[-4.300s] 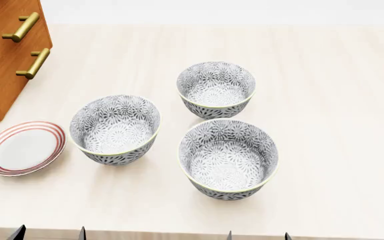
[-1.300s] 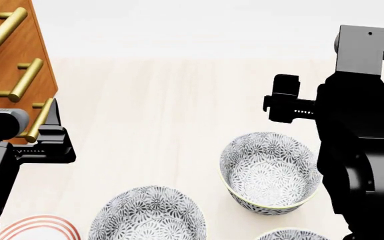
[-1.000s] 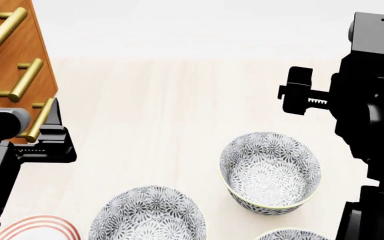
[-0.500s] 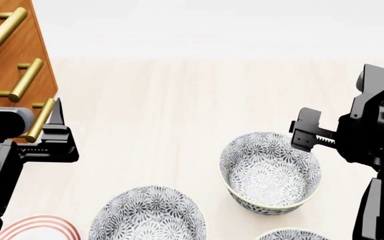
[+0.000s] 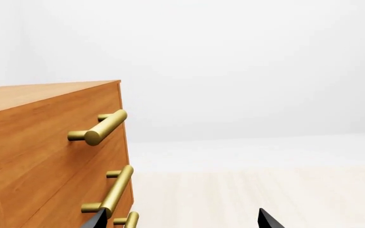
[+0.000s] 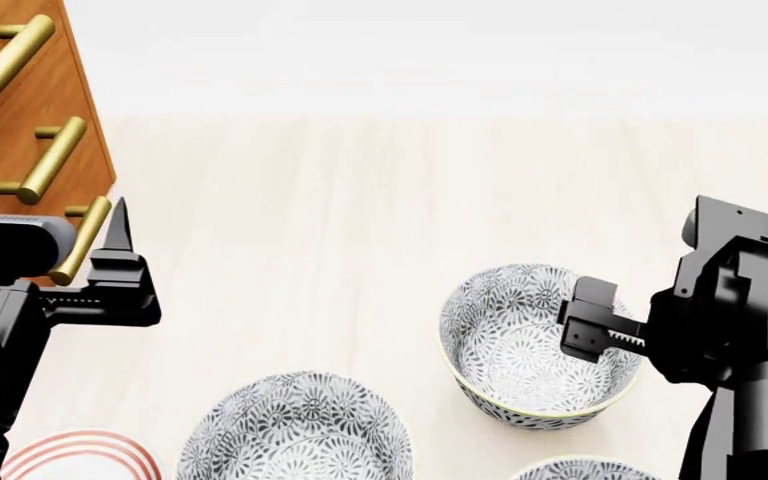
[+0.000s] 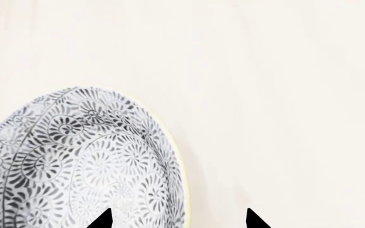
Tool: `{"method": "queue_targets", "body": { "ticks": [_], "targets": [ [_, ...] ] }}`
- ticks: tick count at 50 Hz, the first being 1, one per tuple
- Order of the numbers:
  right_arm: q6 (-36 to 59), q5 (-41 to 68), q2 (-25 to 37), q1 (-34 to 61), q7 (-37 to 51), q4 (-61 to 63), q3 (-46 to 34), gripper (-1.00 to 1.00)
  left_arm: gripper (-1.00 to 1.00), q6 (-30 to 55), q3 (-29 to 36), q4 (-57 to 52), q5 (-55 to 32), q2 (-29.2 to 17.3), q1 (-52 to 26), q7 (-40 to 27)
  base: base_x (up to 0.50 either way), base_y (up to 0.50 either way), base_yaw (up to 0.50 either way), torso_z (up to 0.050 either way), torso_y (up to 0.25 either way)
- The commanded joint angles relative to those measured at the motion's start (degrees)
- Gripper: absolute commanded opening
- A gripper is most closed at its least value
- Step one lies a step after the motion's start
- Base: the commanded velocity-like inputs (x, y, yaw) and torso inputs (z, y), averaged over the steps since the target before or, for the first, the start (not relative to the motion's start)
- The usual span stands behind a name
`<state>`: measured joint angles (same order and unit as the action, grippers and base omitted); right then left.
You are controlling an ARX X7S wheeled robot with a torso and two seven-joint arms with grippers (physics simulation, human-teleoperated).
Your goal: Stack the bowl at the front on the bowl in the middle.
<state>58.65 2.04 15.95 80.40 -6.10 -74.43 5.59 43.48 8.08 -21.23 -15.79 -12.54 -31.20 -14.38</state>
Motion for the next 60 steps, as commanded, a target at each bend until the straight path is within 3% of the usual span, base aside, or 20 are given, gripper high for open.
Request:
{"method": "queue_targets", "body": {
  "ticks": [1, 23, 24, 40, 54, 60],
  "targets": [
    [-0.46, -1.81, -0.69, -1.52, -0.94, -0.54, 0.78, 1.00, 1.00, 0.16, 0.56, -0.07, -0.11, -0.27, -0.17, -0.26, 0.00, 0.00, 0.00, 0.000, 0.000],
    [-1.56, -2.07, -1.14, -3.26, -0.19, -0.55, 0.92, 1.00, 1.00, -0.24, 1.01, 0.21, -0.39, -0.84, 0.11, -0.75, 0.00, 0.00, 0.00, 0.000, 0.000],
    [-1.67, -2.07, -1.14, -3.34, -0.15, -0.55, 0.91, -1.00, 1.00, -0.24, 1.04, 0.20, -0.41, -0.85, 0.12, -0.78, 0.00, 0.00, 0.00, 0.000, 0.000],
    [-2.31, -1.93, -1.06, -2.67, 0.38, -0.54, 0.83, -1.00, 1.00, -0.63, 1.43, 0.49, -0.64, -1.11, 0.17, -1.18, 0.00, 0.00, 0.00, 0.000, 0.000],
    [-0.72, -2.59, 0.17, 8.31, 0.70, -0.15, 0.21, -1.00, 1.00, 0.27, 1.03, -0.31, -1.38, -1.61, -0.23, -1.59, 0.00, 0.00, 0.00, 0.000, 0.000],
    [12.35, -1.73, 0.04, 3.05, -1.02, 20.12, 0.71, -1.00, 1.00, 0.32, 1.05, -0.51, -1.53, -1.72, -0.15, -1.80, 0.00, 0.00, 0.00, 0.000, 0.000]
  ]
}}
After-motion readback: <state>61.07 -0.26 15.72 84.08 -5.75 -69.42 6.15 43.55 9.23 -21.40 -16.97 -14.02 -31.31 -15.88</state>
